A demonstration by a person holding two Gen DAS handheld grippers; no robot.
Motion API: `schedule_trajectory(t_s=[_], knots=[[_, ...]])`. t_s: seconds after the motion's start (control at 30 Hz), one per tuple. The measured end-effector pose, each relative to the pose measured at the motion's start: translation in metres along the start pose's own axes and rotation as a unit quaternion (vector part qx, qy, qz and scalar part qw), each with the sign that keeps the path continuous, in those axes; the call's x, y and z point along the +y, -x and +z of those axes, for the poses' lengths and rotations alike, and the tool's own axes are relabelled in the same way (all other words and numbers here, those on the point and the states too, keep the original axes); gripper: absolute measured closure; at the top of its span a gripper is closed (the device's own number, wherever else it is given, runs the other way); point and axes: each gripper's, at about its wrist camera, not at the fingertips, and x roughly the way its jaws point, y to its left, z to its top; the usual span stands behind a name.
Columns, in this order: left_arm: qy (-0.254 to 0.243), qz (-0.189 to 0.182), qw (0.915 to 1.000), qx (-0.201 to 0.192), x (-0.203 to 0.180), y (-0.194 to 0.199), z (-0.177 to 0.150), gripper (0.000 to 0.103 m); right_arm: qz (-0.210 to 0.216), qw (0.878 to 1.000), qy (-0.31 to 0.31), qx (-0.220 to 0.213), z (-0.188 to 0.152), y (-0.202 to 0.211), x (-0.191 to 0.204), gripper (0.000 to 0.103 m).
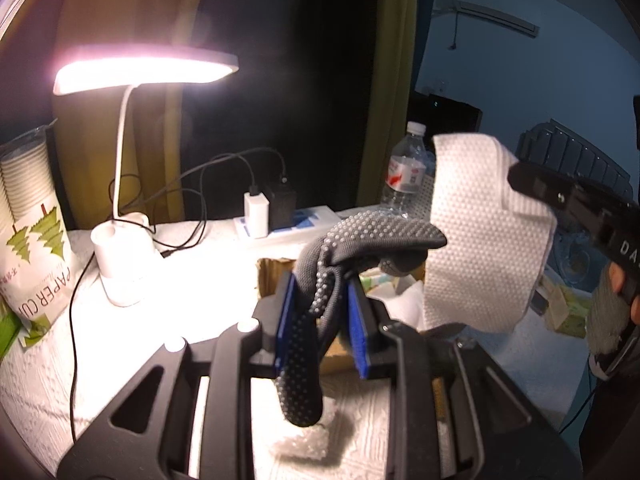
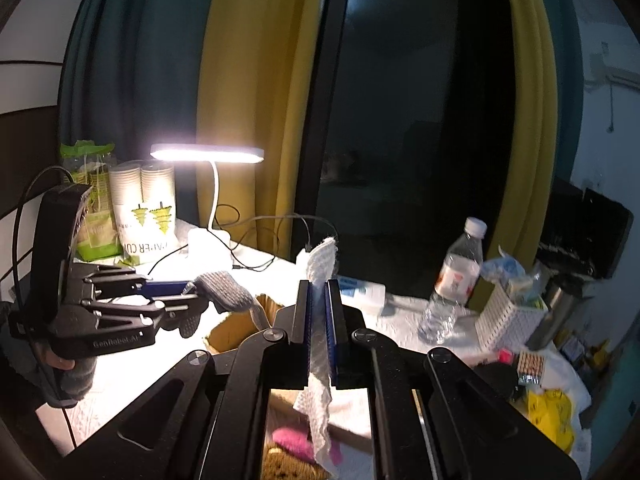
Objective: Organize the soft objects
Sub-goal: 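Lower the glove into the box and open the left tool while the right tool lifts the towel, then lower the waffle towel into the box and open the right tool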
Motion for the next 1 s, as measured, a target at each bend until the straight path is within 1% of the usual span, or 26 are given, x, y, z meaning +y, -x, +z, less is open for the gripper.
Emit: schedule_trajectory(t_s=[0.2,0.33,0.53,0.67,0.73,0.87,0.93,0.97,1.0], knots=[[0.006,0.0,1.0,0.007,0.007,-0.015,0.001,0.077,0.011,1.0,-0.002,-0.013,0.014,-0.018,0.001,0.096],[0.013,-0.001,0.9998,0.018,0.009,-0.026,-0.001,0.077,0.017,1.0,-0.008,-0.015,0.016,-0.032,0.002,0.096],[0.027,-0.002,0.999,0.036,0.016,-0.046,-0.005,0.075,0.031,0.999,-0.02,0.004,0.008,-0.062,0.0,0.096],[0.028,0.004,0.9979,0.059,0.018,-0.06,-0.01,0.072,0.039,0.999,-0.023,0.025,-0.001,-0.083,0.002,0.096],[0.029,0.006,0.9974,0.065,0.018,-0.065,-0.012,0.068,0.043,0.998,-0.026,0.037,-0.007,-0.094,0.003,0.096],[0.03,0.004,0.9968,0.073,0.018,-0.072,-0.015,0.064,0.051,0.996,-0.028,0.07,-0.022,-0.118,0.005,0.096],[0.034,0.002,0.9967,0.074,0.02,-0.072,-0.015,0.037,0.055,0.994,-0.03,0.089,-0.031,-0.13,0.007,0.096],[0.038,-0.001,0.9968,0.07,0.021,-0.071,-0.015,0.035,0.058,0.993,-0.032,0.097,-0.034,-0.133,0.008,0.096],[0.041,-0.003,0.9969,0.068,0.022,-0.069,-0.015,0.035,0.059,0.992,-0.033,0.106,-0.038,-0.138,0.009,0.096]])
